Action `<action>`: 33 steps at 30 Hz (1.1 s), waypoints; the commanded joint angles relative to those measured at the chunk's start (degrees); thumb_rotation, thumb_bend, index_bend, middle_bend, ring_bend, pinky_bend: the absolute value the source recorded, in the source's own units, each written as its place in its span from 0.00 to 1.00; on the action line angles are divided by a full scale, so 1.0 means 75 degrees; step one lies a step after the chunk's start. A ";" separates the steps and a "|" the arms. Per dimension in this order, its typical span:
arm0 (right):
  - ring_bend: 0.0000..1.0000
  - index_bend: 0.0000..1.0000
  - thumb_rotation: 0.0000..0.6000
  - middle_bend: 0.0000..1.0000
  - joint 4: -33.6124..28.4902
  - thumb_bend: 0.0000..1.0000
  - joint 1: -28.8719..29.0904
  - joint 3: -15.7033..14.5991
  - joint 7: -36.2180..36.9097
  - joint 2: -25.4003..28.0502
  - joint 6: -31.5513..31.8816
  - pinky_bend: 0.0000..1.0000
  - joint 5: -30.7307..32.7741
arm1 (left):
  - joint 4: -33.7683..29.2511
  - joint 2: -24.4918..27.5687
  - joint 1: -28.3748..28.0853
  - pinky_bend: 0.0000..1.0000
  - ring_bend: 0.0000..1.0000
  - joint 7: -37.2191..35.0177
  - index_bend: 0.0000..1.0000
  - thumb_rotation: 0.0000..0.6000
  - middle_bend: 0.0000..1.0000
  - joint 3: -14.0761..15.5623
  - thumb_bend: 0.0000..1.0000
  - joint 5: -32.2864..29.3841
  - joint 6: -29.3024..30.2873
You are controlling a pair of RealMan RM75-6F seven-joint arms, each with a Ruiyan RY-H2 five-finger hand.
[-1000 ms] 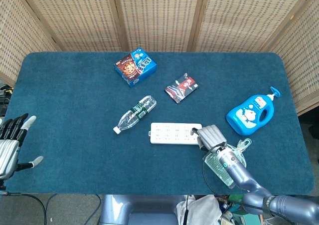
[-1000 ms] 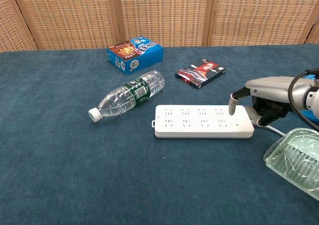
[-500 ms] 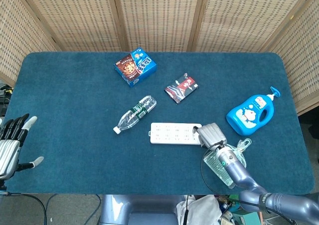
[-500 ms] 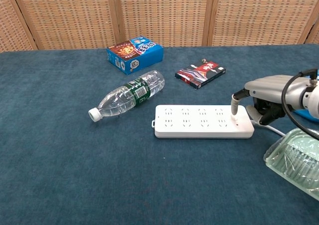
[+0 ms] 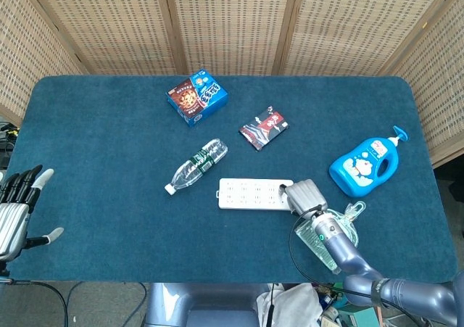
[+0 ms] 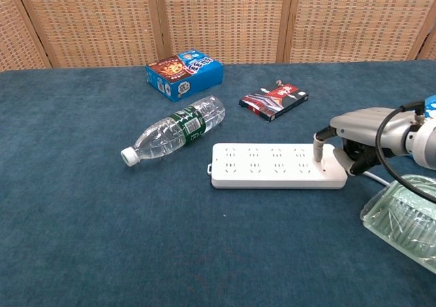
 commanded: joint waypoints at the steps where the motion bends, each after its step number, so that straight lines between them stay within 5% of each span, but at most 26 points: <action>1: 1.00 0.34 1.00 1.00 0.0035 0.75 0.0032 -0.0047 -0.0036 -0.0022 -0.0041 1.00 0.0032 | -0.0002 -0.0004 -0.0003 0.00 0.00 0.0015 0.00 1.00 0.00 0.0001 0.00 -0.0004 -0.0002; 12: 1.00 0.34 1.00 1.00 -0.0201 0.75 -0.0085 0.0199 0.0628 0.0114 0.0600 1.00 -0.0715 | -0.0010 -0.0008 0.0012 0.00 0.00 0.0027 0.00 1.00 0.00 0.0015 0.00 0.0014 0.0028; 23: 0.95 0.34 1.00 0.94 -0.1798 0.70 -0.0703 0.0812 0.2293 0.1448 0.2051 0.99 -0.2198 | -0.0004 0.0021 0.0031 0.00 0.00 -0.0044 0.00 1.00 0.00 0.0066 0.00 0.0100 0.0026; 24: 0.87 0.33 1.00 0.86 -0.1960 0.60 -0.0920 0.0822 0.2648 0.1608 0.2430 0.92 -0.2511 | 0.0001 0.0030 0.0045 0.00 0.00 -0.0069 0.00 1.00 0.00 0.0079 0.00 0.0115 0.0038; 26: 0.56 0.25 1.00 0.58 -0.2036 0.29 -0.1388 0.0691 0.3308 0.1836 0.3224 0.62 -0.3238 | 0.0047 0.0025 0.0087 0.00 0.00 -0.0114 0.00 1.00 0.00 0.0120 0.00 0.0139 0.0064; 28: 0.13 0.06 1.00 0.15 -0.1899 0.03 -0.1854 0.0351 0.3803 0.2117 0.3816 0.19 -0.3888 | 0.0154 -0.0009 0.0117 0.00 0.00 -0.0140 0.00 1.00 0.00 0.0180 0.00 0.0201 0.0062; 30: 0.00 0.00 1.00 0.01 -0.1694 0.00 -0.2308 -0.0133 0.3879 0.2606 0.4059 0.04 -0.4232 | 0.0370 -0.0115 0.0151 0.00 0.00 -0.0238 0.00 1.00 0.00 0.0222 0.00 0.0365 0.0139; 33: 0.00 0.00 1.00 0.00 -0.1325 0.00 -0.2927 -0.0512 0.4019 0.2816 0.4597 0.00 -0.4412 | 0.0705 -0.0308 0.0220 0.00 0.00 -0.0357 0.00 1.00 0.00 0.0245 0.00 0.0520 0.0306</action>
